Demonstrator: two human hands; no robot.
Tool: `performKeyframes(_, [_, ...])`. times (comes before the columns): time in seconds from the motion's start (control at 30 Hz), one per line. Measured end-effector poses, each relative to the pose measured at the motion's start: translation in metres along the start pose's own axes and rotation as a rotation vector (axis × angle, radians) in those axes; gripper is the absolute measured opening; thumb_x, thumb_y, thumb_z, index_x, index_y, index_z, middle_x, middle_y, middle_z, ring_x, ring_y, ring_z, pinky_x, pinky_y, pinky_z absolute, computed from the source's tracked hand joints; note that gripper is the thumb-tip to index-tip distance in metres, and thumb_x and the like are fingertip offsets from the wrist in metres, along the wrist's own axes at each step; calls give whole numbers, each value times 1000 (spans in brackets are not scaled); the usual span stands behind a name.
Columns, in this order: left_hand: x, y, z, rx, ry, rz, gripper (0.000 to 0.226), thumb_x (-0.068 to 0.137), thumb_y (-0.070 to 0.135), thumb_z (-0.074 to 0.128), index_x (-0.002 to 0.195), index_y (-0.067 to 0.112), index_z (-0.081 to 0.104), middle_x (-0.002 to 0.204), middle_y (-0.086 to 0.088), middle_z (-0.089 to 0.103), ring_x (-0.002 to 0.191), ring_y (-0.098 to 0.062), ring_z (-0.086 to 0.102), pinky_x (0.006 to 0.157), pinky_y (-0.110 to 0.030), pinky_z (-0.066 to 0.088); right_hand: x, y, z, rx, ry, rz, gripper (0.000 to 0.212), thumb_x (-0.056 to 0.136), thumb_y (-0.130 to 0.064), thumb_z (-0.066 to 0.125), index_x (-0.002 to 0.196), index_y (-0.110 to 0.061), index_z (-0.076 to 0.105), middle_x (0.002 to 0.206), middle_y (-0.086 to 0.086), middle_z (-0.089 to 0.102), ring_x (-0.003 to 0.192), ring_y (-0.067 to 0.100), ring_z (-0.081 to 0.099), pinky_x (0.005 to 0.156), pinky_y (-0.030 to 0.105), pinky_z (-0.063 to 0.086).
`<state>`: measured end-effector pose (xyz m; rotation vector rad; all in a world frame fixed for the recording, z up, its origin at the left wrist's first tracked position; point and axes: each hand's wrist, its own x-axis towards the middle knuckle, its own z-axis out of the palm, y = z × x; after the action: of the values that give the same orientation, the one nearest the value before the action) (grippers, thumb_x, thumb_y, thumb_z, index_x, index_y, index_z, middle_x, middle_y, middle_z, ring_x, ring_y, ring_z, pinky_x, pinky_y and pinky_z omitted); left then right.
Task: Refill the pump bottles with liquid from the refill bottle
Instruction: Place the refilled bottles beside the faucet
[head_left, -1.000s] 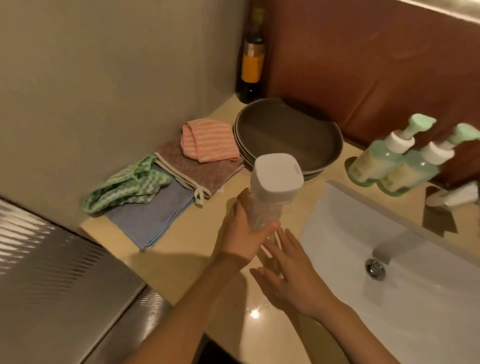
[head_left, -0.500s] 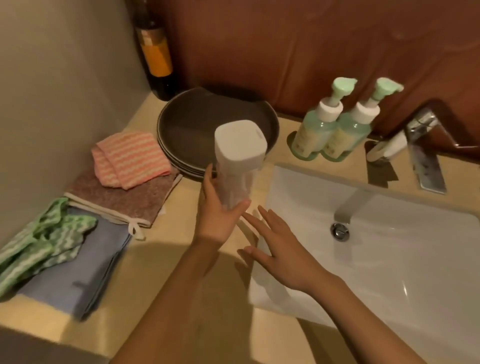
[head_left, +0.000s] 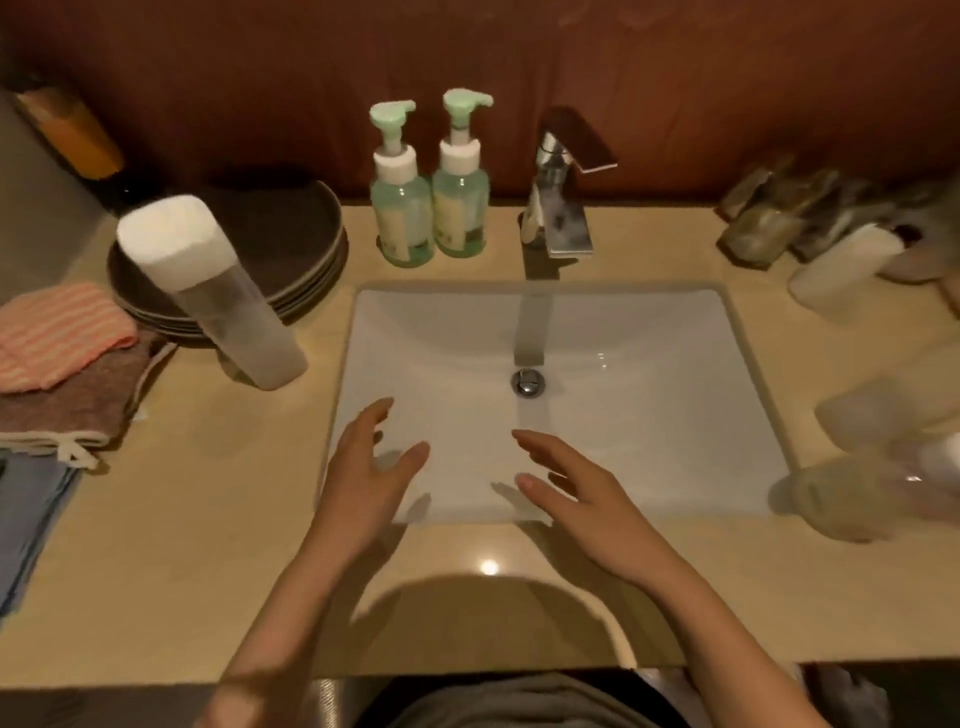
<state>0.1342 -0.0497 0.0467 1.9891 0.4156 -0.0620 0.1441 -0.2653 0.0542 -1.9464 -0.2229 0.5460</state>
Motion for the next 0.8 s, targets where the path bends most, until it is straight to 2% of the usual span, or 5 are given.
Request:
performKeyframes(0.1, [-16, 28, 58, 60, -129, 81, 50, 88, 25, 61, 134, 26, 43, 138, 5, 45, 120, -10, 44, 94, -24, 33, -42, 26, -47, 63, 107, 25, 34, 93, -34, 53, 124, -48, 47, 126, -31, 49, 117, -14, 44, 98, 10, 35])
performKeyframes(0.23, [-44, 63, 144, 88, -305, 155, 42, 88, 28, 60, 128, 31, 48, 131, 10, 51, 116, -6, 48, 91, -19, 35, -102, 69, -108, 228, 240, 102, 29, 93, -27, 57, 119, -40, 58, 116, -18, 63, 113, -4, 54, 101, 26, 43])
performKeyframes(0.37, [-67, 92, 213, 104, -408, 214, 44, 86, 29, 62, 128, 33, 49, 130, 15, 50, 118, -3, 48, 78, -2, 38, -149, 103, -157, 287, 298, 148, 23, 91, -18, 60, 110, -30, 65, 110, -11, 67, 109, 4, 59, 101, 37, 45])
performKeyframes(0.63, [-87, 149, 286, 60, -391, 371, 58, 72, 45, 64, 124, 49, 37, 127, 30, 41, 117, 15, 39, 90, -8, 33, -181, 137, -241, 286, 677, 127, 16, 88, -11, 62, 92, -24, 70, 89, -5, 71, 93, 17, 66, 91, 44, 51])
performKeyframes(0.8, [-80, 171, 295, 84, -380, 408, 64, 64, 59, 59, 124, 50, 37, 129, 26, 43, 119, 12, 40, 91, -7, 32, -169, 130, -277, 217, 779, 92, 11, 83, -13, 67, 84, -24, 67, 82, -5, 68, 85, 12, 64, 82, 38, 52])
